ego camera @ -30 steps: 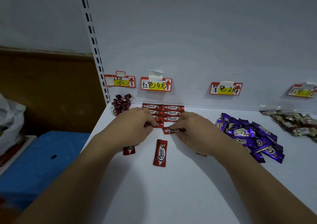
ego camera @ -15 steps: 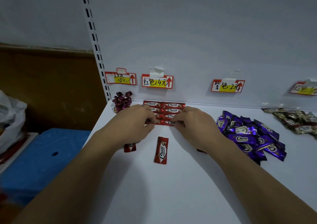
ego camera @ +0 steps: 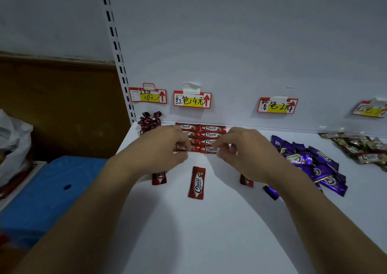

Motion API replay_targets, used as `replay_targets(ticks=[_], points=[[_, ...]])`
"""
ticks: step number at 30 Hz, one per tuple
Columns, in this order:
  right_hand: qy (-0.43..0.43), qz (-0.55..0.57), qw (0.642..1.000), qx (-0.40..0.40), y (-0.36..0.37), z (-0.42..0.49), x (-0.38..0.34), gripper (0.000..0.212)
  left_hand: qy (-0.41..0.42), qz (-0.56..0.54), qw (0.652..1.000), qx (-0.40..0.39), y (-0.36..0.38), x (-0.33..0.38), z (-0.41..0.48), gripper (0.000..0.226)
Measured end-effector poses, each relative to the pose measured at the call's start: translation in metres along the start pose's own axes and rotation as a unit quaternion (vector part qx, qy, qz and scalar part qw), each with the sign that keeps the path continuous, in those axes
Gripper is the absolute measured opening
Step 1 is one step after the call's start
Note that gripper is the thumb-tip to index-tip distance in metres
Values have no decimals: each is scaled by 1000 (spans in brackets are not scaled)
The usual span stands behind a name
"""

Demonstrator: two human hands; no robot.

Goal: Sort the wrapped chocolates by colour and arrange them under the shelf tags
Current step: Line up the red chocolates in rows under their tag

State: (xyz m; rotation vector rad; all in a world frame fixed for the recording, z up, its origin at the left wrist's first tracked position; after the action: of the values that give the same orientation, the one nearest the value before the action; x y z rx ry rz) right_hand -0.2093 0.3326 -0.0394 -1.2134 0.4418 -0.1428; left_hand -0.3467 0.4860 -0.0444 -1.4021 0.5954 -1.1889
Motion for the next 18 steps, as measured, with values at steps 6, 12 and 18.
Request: replay_targets(ticks=[6,12,18], points=[[-79,75,987,-116,7,-12,-24,45,-111,31,983,-145,-26,-14,-18,23],[-100,42,984,-139,17,-13,-29,39,-128,62,973,-184,-25,-13,-20,44],[-32,36,994,-96,14,-6,-19,15,-80,-3,982,-172,-19,-10,-17,29]])
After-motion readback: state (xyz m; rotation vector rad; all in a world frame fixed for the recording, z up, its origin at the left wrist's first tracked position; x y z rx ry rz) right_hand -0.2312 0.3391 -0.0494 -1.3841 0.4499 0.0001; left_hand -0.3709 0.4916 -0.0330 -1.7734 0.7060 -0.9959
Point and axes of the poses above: each hand's wrist, its own z-axis towards the middle knuckle, its own y-axis out of the palm, x = y × z, the point moved 1 cm from there along z, towards the middle knuckle, and after that the axes turned 10 degrees about x, right-handed, at the moved point
